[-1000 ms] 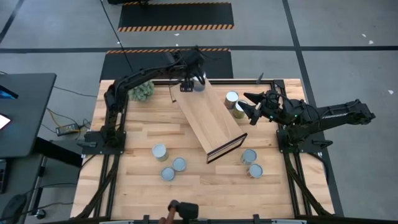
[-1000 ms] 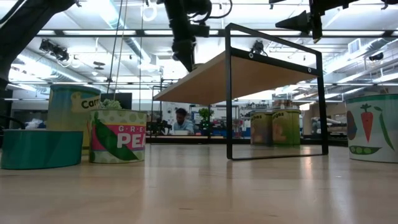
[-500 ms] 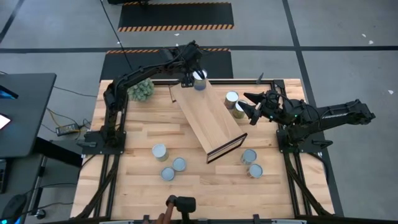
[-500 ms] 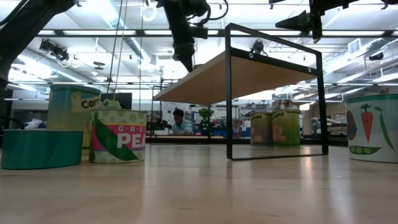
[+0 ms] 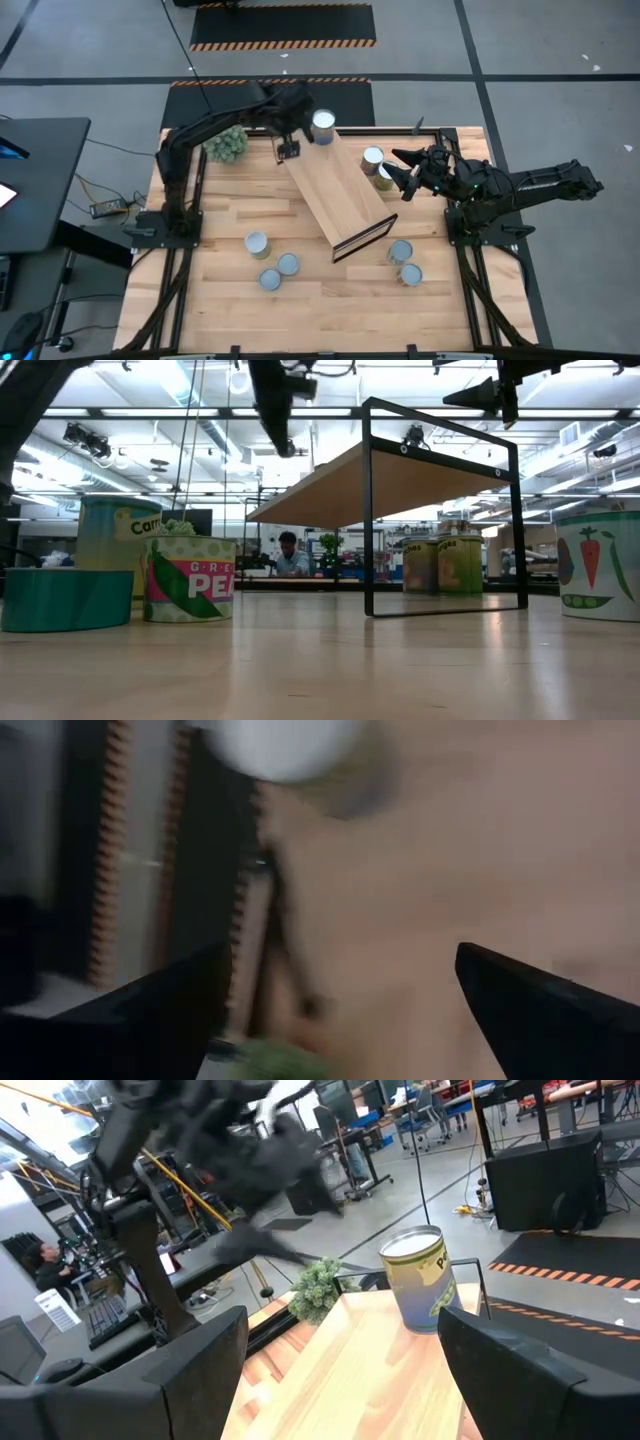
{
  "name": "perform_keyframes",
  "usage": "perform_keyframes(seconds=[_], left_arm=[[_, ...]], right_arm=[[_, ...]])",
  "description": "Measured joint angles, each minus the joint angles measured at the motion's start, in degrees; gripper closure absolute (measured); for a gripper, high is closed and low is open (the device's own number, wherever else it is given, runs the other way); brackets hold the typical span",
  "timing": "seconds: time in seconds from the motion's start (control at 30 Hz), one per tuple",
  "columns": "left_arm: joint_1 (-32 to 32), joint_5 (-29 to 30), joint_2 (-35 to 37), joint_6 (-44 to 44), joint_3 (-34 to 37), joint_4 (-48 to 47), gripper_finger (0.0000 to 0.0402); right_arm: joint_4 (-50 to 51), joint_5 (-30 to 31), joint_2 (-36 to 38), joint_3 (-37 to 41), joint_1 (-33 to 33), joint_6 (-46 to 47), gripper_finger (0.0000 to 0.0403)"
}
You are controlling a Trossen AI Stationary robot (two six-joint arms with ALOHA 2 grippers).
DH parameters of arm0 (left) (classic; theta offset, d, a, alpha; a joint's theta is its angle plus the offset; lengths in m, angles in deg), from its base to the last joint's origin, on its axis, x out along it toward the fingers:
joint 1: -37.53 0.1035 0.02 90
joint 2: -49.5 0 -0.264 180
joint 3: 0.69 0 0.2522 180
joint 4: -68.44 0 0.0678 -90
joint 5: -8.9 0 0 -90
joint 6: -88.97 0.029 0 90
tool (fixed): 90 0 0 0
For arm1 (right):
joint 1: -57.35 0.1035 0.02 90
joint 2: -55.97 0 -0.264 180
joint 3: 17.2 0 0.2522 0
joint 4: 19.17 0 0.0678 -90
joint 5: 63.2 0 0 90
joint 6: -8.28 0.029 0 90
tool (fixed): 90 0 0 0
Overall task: Pick and place cans onto a shelf
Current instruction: Put the canned carrots on the shelf
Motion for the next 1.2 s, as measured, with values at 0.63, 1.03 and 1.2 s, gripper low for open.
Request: perform_keyframes(seconds=[0.63,1.03,1.2], left_arm=[[-14.5,-13.1,26.1,-24.6,27.3,-2.7,0.0012],[-24.3,-17.9,40.3,-46.6,50.5,3.5,0.0012],[-30.1,-20.9,41.6,-49.3,58.4,9.2,0.0012]], right_arm=[[-0.4,-1.9,0.0,0.0,0.0,-0.6,0.0069],[-0.4,-1.9,0.0,0.0,0.0,-0.6,0.0069],[-0.4,-1.9,0.0,0.0,0.0,-0.2,0.0069]])
